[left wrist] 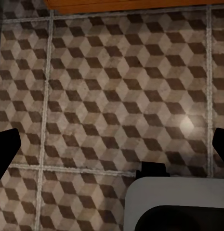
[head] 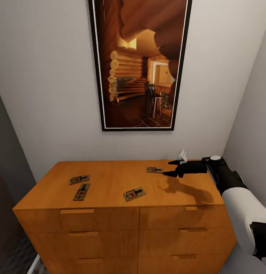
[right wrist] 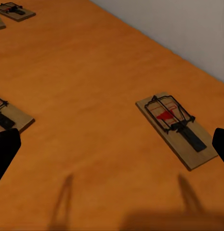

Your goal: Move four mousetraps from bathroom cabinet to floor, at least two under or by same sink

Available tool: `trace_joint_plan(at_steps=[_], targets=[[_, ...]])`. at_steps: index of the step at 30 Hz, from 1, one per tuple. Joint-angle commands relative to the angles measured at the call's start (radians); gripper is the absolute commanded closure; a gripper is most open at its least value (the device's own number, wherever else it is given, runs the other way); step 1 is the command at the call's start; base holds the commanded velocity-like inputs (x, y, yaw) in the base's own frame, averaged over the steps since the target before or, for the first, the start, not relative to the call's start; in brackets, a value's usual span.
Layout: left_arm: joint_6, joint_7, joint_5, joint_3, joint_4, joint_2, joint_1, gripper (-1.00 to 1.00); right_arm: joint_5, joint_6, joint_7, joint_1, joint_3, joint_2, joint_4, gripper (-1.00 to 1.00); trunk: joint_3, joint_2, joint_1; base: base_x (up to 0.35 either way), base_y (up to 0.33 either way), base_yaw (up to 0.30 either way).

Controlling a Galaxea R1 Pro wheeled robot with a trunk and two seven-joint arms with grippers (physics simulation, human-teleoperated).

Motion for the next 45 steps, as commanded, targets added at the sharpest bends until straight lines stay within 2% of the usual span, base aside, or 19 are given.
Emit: trace_joint_plan(at_steps=[1,10,16,31,45], targets=[[-0.001,0.002,0.000,0.000,-0.002,0.000,0.000,-1.00,0.006,0.006,0.005,-0.001,-0.004,0.001,0.001,-1.00,-0.001,-0.001,0.000,0.000,0.000,0.000],[-0.001,0.002,0.000,0.000,-0.002,0.000,0.000,-1.00,0.007,-0.015,-0.001,-0.001,-0.007,-0.005,0.009,-1.00,-0.001,-0.001,0.000,0.000,0.000,0.000],[-0.001,0.002,0.000,0.000,-0.002,0.000,0.000,-1.00,0.005,-0.017,0.001,-0.001,-0.007,-0.032,0.009,-1.00,-0.001,-0.001,0.000,0.000,0.000,0.000],[-0.001,0.002,0.000,0.000,-0.002,0.000,0.000,-1.00,0.004,-0.036,0.005,-0.001,-0.008,-0.076,0.026,-1.00,-0.001,-0.001,0.000,0.000,0.000,0.000],[-0.001,0.002,0.001,0.000,-0.002,0.000,0.000,-1.00,0.002,-0.058,0.000,-0.001,-0.005,-0.074,0.046,-1.00,-0.001,-0.001,0.000,0.000,0.000,0.000]])
